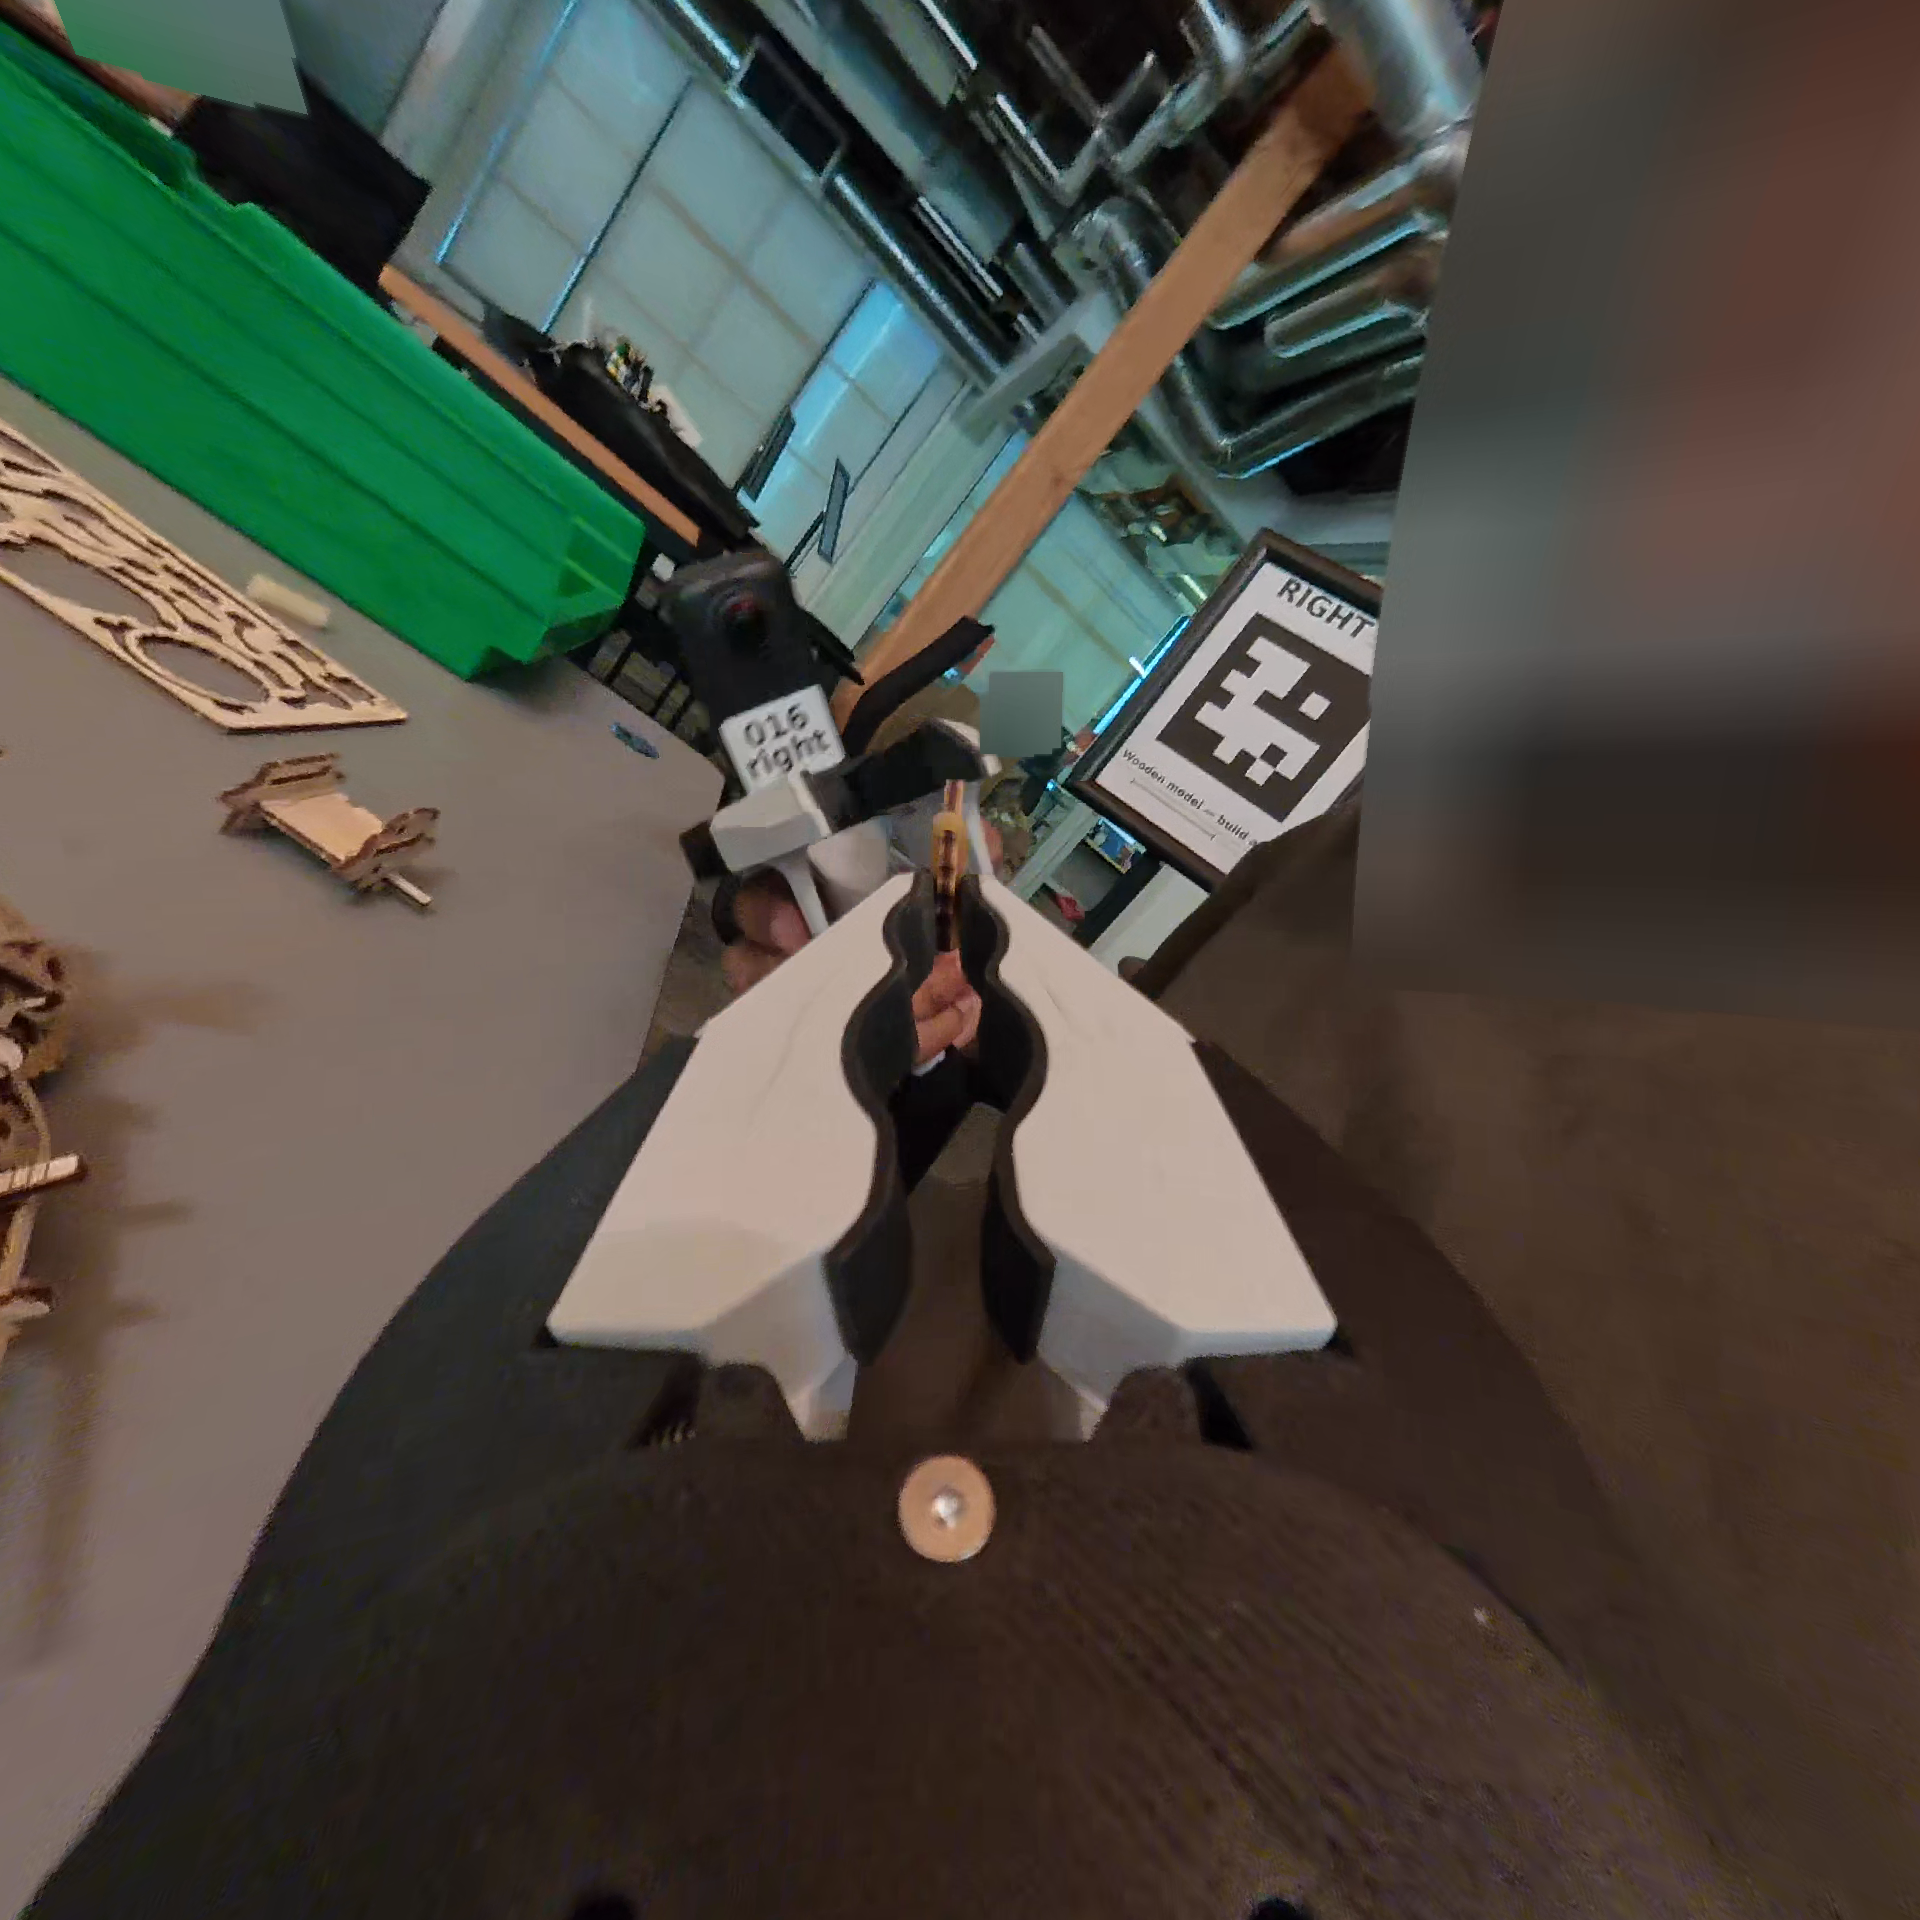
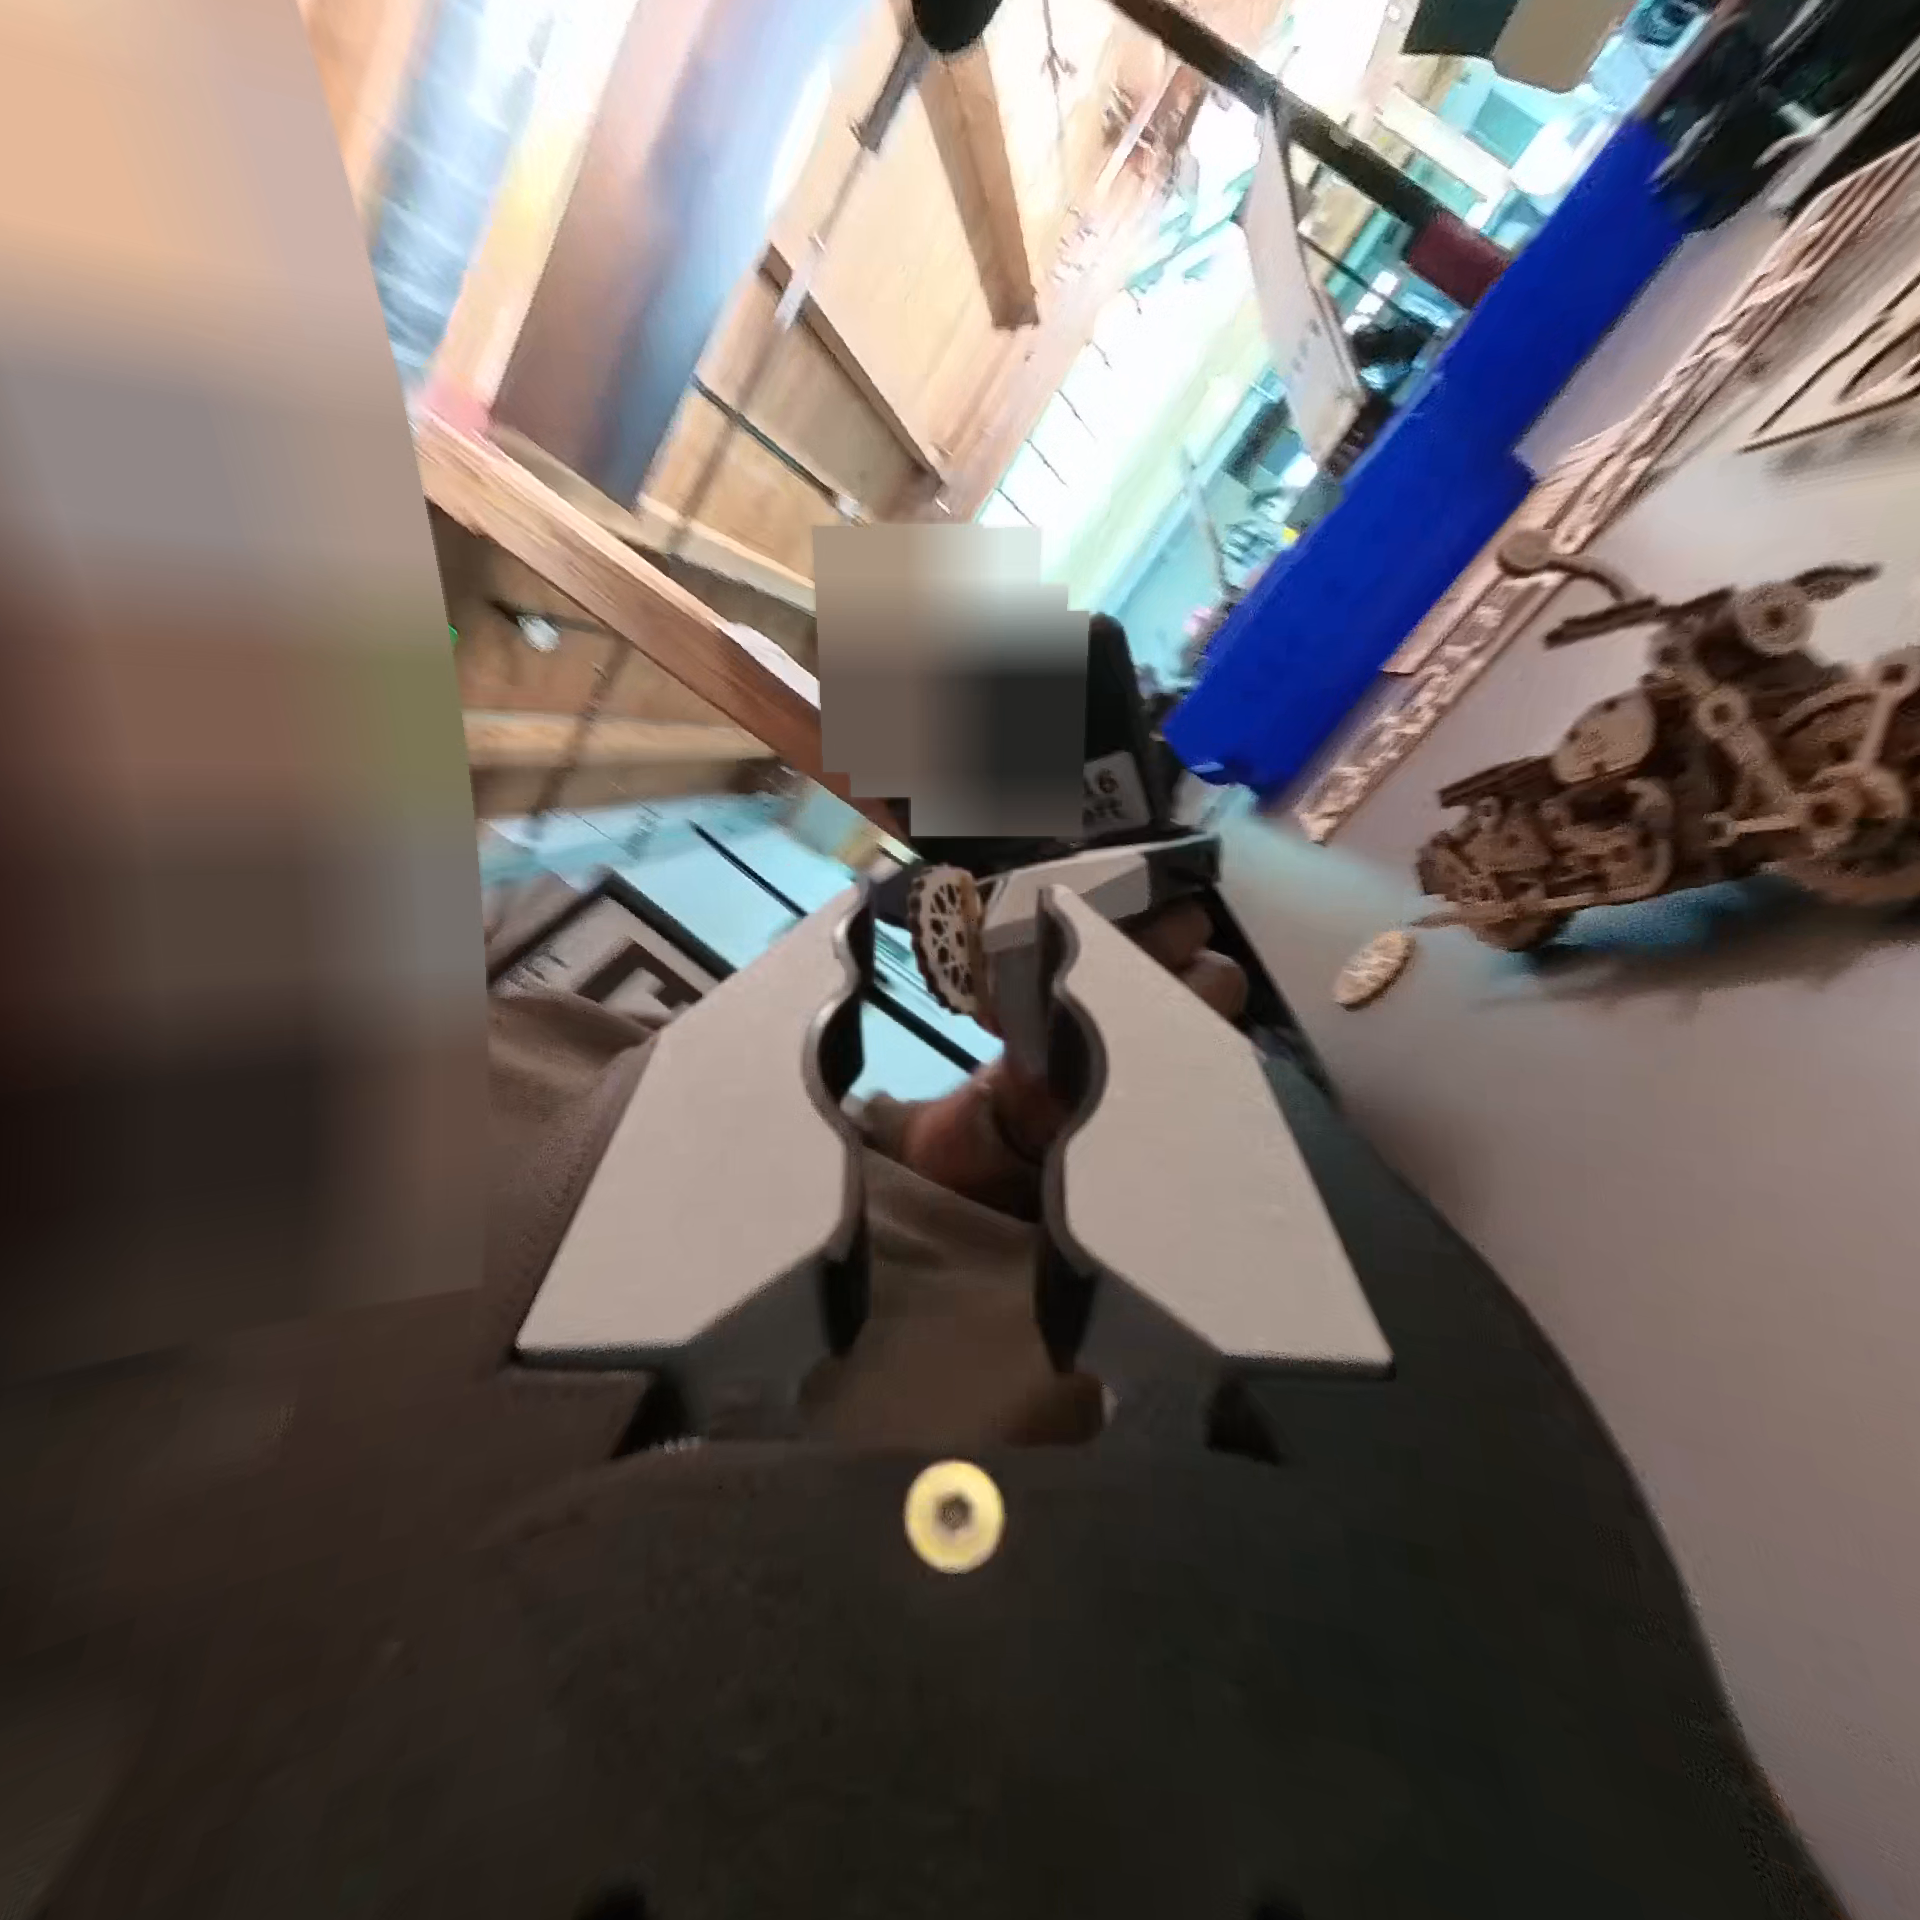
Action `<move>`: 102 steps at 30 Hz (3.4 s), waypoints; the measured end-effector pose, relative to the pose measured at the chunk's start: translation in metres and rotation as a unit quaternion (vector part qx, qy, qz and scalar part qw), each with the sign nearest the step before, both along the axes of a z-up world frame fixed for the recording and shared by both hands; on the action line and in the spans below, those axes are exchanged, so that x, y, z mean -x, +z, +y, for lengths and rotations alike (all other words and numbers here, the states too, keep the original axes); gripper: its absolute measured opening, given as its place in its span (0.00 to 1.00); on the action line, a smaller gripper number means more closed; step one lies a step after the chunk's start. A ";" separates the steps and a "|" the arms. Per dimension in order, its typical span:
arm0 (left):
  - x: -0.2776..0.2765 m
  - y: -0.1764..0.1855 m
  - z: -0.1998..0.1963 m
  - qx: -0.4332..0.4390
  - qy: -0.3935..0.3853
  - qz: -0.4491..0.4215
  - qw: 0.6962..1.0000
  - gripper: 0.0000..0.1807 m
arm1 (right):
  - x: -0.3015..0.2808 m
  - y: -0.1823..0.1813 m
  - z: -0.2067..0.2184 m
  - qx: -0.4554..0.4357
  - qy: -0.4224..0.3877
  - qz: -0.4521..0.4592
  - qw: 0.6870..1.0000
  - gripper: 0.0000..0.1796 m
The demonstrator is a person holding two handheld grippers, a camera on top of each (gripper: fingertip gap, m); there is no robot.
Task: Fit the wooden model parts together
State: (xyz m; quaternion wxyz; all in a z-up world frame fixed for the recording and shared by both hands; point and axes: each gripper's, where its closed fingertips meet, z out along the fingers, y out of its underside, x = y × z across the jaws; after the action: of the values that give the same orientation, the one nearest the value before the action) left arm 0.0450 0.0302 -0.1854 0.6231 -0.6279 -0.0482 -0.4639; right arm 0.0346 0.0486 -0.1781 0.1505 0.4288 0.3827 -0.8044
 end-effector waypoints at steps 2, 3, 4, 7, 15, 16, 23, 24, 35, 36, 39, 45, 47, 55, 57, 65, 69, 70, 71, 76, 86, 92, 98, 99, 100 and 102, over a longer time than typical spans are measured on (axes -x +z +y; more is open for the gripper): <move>0.000 -0.005 0.000 0.011 -0.003 0.005 1.000 0.02 | -0.002 -0.004 -0.006 -0.073 -0.006 0.016 0.997 0.17; -0.002 -0.006 -0.001 0.015 -0.009 0.007 1.000 0.02 | -0.003 -0.006 -0.009 -0.106 -0.007 0.026 0.994 0.15; -0.002 -0.008 -0.001 0.019 -0.013 0.008 1.000 0.02 | -0.005 -0.008 -0.013 -0.138 -0.004 0.035 0.990 0.11; -0.004 -0.016 0.000 0.042 -0.016 0.019 0.999 0.02 | -0.008 -0.018 -0.022 -0.222 -0.007 0.047 0.974 0.02; 0.009 -0.012 0.010 0.034 0.055 -0.052 0.997 0.13 | 0.004 -0.006 -0.009 -0.193 -0.111 0.044 0.974 0.01; 0.009 -0.010 0.010 0.029 0.061 -0.055 0.996 0.11 | 0.005 -0.006 -0.009 -0.195 -0.121 0.046 0.972 0.01; 0.019 -0.001 0.008 0.000 0.097 -0.128 0.987 0.04 | 0.010 -0.002 -0.009 -0.265 -0.208 0.085 0.938 0.01; 0.019 0.001 0.008 -0.006 0.094 -0.132 0.987 0.04 | 0.009 -0.002 -0.011 -0.266 -0.205 0.086 0.938 0.01; 0.006 0.019 -0.009 -0.069 0.065 0.035 0.995 0.02 | -0.006 0.008 -0.031 -0.244 -0.129 0.141 0.951 0.06; 0.001 0.021 -0.013 -0.085 0.051 0.065 0.993 0.01 | -0.011 0.010 -0.038 -0.246 -0.106 0.158 0.950 0.09; -0.023 0.024 -0.029 -0.126 -0.026 0.131 0.983 0.02 | -0.023 0.013 -0.047 -0.248 -0.052 0.188 0.949 0.19; -0.044 0.024 -0.040 -0.156 -0.081 0.151 0.973 0.02 | -0.046 0.014 -0.058 -0.229 0.043 0.217 0.948 0.20; -0.045 0.024 -0.039 -0.156 -0.082 0.156 0.972 0.02 | -0.052 0.022 -0.057 -0.193 0.057 0.224 0.953 0.18; -0.050 0.024 -0.039 -0.163 -0.104 0.142 0.971 0.02 | -0.061 0.017 -0.064 -0.181 0.104 0.216 0.954 0.19; -0.054 0.023 -0.039 -0.163 -0.113 0.136 0.971 0.03 | -0.064 0.016 -0.067 -0.175 0.117 0.216 0.954 0.18; -0.046 0.026 -0.035 -0.154 -0.085 0.120 0.977 0.05 | -0.059 0.017 -0.063 -0.203 0.081 0.231 0.948 0.09; -0.044 0.026 -0.034 -0.155 -0.071 0.134 0.976 0.02 | -0.056 0.015 -0.061 -0.219 0.067 0.231 0.946 0.09; -0.044 0.026 -0.034 -0.157 -0.065 0.141 0.975 0.02 | -0.055 0.015 -0.060 -0.224 0.062 0.232 0.945 0.08; -0.043 0.026 -0.035 -0.161 -0.060 0.147 0.974 0.02 | -0.054 0.015 -0.059 -0.228 0.056 0.233 0.944 0.08; -0.044 0.025 -0.035 -0.163 -0.054 0.164 0.971 0.02 | -0.053 0.015 -0.058 -0.256 0.034 0.250 0.933 0.06; -0.060 0.029 -0.044 -0.156 -0.155 0.077 0.973 0.02 | -0.076 0.024 -0.063 -0.119 0.164 0.211 0.956 0.15; -0.073 0.041 -0.054 -0.191 -0.204 0.011 0.960 0.02 | -0.092 0.043 -0.058 -0.027 0.209 0.224 0.951 0.02; -0.086 0.045 -0.061 -0.205 -0.227 0.008 0.952 0.02 | -0.091 0.035 -0.064 -0.074 0.195 0.229 0.951 0.06; -0.087 0.046 -0.062 -0.206 -0.229 0.007 0.951 0.02 | -0.093 0.036 -0.066 -0.073 0.201 0.230 0.949 0.07; -0.088 0.046 -0.062 -0.205 -0.230 0.008 0.951 0.02 | -0.094 0.036 -0.069 -0.071 0.208 0.228 0.949 0.07; -0.091 0.045 -0.063 -0.205 -0.236 0.010 0.950 0.02 | -0.097 0.034 -0.075 -0.072 0.220 0.222 0.947 0.10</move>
State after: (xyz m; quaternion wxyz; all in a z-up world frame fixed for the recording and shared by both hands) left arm 0.1356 -0.0329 -0.1406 0.6112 -0.4852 0.2040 -0.5911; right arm 0.1314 -0.0265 -0.1438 0.2037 0.1540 0.5479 -0.7966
